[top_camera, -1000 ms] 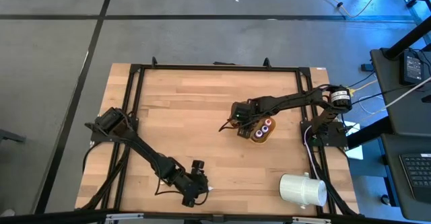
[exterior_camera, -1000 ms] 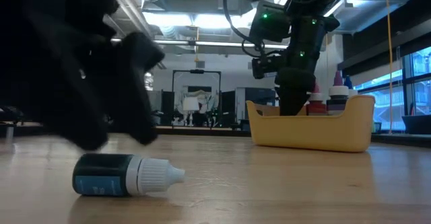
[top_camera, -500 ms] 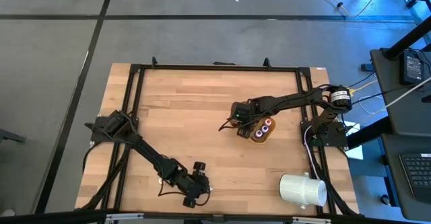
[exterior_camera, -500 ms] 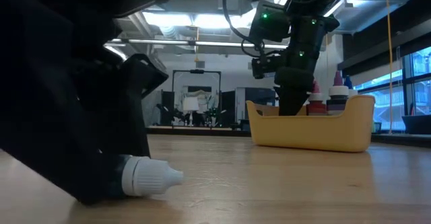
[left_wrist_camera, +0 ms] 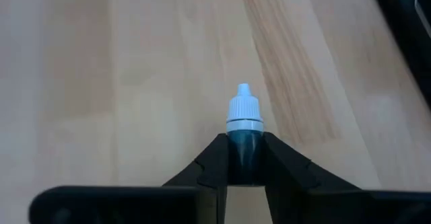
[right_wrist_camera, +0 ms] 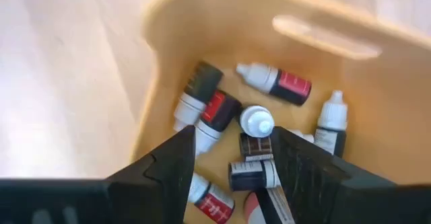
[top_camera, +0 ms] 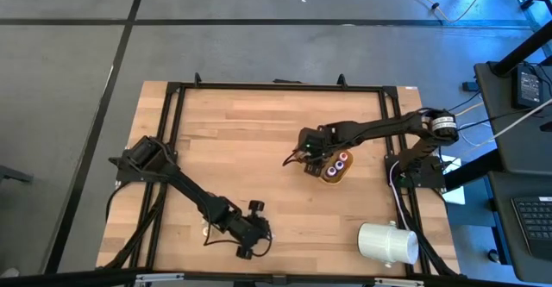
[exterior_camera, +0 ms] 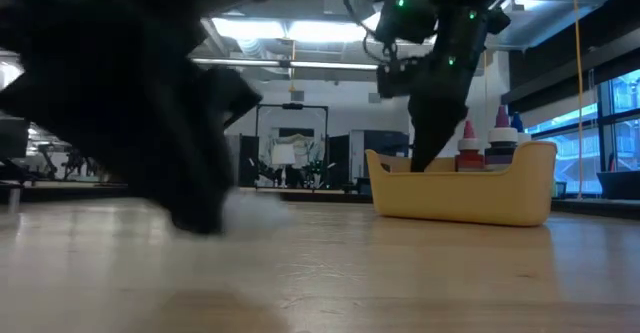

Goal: Pick & Place food coloring
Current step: Put the small black food coloring bottle in the yellow bin

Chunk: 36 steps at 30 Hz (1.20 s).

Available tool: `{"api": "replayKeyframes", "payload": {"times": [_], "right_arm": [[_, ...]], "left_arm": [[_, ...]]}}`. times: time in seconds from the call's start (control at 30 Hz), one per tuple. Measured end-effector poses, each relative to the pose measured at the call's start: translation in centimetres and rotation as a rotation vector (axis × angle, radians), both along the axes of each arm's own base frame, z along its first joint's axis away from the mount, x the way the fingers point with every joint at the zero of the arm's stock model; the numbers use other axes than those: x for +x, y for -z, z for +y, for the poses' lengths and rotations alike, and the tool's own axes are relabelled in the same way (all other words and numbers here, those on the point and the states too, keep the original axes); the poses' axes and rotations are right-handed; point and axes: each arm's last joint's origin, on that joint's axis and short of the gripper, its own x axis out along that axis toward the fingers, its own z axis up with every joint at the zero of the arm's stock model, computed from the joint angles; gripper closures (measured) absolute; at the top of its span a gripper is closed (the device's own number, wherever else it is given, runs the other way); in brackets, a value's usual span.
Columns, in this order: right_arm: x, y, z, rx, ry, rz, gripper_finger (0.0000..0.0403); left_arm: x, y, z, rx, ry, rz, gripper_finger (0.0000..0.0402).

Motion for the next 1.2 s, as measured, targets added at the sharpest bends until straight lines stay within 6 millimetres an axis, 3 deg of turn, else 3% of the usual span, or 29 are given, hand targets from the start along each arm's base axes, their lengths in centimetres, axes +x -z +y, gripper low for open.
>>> {"api": "replayKeyframes", "payload": {"times": [0.3,0.53,0.67,0.8,1.2], "right_arm": [[-1.0,-4.3,0.3,0.008,-0.031,-0.187,0.0207],[0.3,-5.7,3.4,0.114,-0.462,-0.406,0.0207],[0.4,-5.9,4.5,0.101,-0.584,-0.442,0.0207],[0.3,-5.8,4.7,0.021,-0.582,-0.423,0.0207],[-0.2,-5.4,4.6,-0.019,-0.584,-0.343,0.0207]], "left_arm": [[1.2,-2.5,3.4,0.119,-0.140,-0.089,0.0328],[3.2,-3.0,8.4,0.225,-0.323,-0.139,0.0322],[4.3,-3.2,10.8,0.193,-0.385,-0.164,0.0321],[5.2,-3.7,12.3,0.106,-0.388,-0.209,0.0323],[6.5,-4.9,14.3,0.035,-0.425,-0.336,0.0324]]}}
